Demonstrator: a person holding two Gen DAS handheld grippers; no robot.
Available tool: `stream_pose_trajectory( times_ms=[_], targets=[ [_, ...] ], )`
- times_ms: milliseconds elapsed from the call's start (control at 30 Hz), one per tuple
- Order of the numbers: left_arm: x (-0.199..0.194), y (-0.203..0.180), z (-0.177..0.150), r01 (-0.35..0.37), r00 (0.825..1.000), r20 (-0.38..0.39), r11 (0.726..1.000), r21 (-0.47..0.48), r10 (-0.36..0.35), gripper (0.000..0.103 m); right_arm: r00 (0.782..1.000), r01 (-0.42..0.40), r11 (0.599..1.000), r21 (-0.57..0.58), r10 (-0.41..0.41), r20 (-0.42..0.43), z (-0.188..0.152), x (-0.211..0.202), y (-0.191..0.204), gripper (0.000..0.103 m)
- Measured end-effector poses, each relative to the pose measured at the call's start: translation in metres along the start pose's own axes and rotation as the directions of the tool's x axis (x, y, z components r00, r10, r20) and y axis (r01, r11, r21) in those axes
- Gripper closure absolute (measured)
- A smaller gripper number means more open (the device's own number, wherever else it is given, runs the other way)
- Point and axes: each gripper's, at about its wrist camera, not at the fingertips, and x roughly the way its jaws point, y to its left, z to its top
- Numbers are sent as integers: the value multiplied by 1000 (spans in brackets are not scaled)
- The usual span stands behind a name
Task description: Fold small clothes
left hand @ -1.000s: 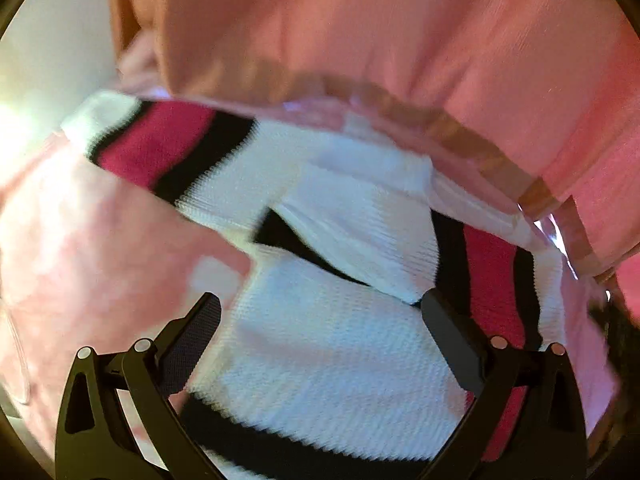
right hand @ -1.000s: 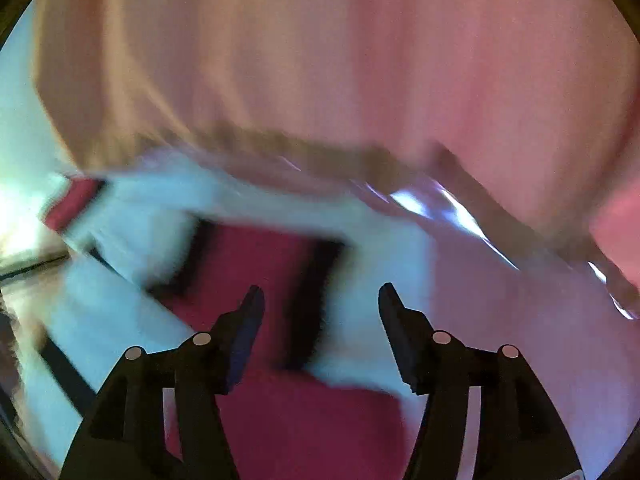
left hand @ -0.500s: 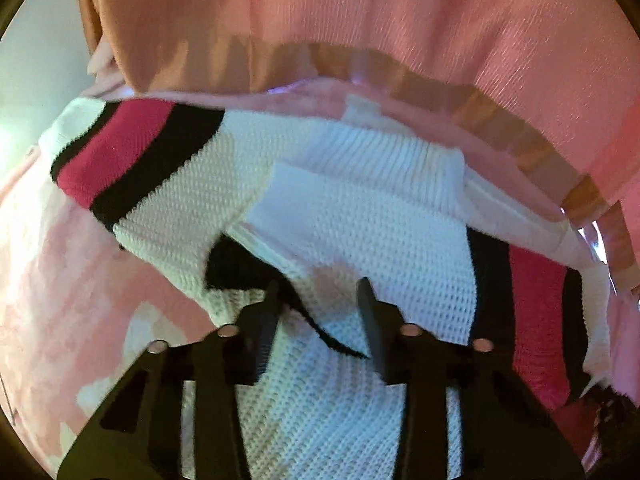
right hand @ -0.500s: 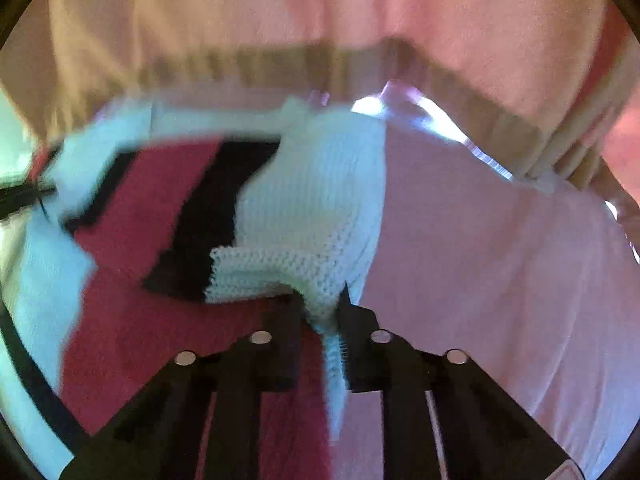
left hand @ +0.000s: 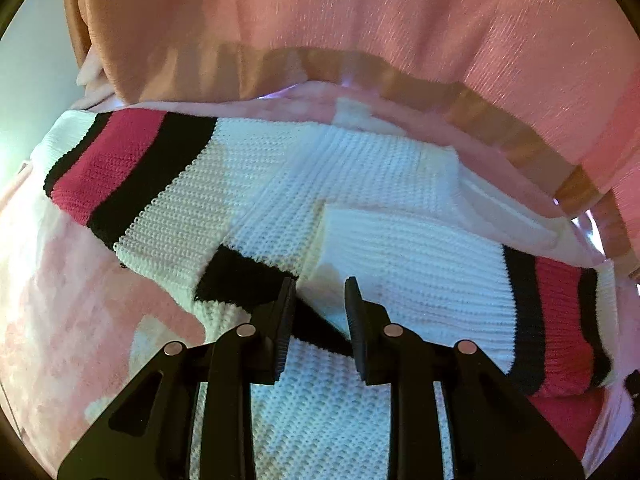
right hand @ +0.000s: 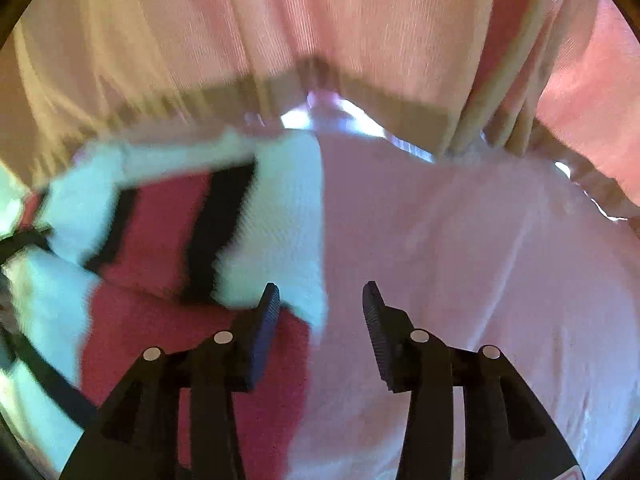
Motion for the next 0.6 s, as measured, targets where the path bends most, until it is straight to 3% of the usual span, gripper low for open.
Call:
stream_pose_trajectory(
  times_ms=[100, 233, 300, 367, 433, 533, 600],
  targets=[
    [1, -3, -1, 32, 999, -9, 999, -7, -32, 79, 996, -88, 995, 45, 87, 20, 7, 0, 9, 60],
    [12, -10, -3, 65, 996, -65, 998, -26, -66, 79, 997, -70, 996, 46, 72, -28, 11, 36, 23, 60],
    [15, -10, -3, 62, 996, -56, 998, -20, -63, 79, 995, -76, 993, 95, 82, -61, 11, 51, 22, 60],
    [12, -9, 0, 62, 998, -31, 998, -23, -63, 98, 992, -97, 987, 125, 105, -65, 11, 54, 21, 60],
    [-1, -9, 10, 74, 997, 34, 997, -9, -74, 98, 992, -112, 987, 114, 117, -37, 11, 45, 25, 60],
    [-12, -5, 23, 21, 995, 100, 1000, -1, -21, 98, 987, -156, 986, 61, 158, -25, 7, 31, 36, 60],
    [1, 7, 21, -24, 998, 61, 1000, -19, 25, 98, 984, -153, 988, 0, 152, -91, -3, 41, 46, 61]
  ],
)
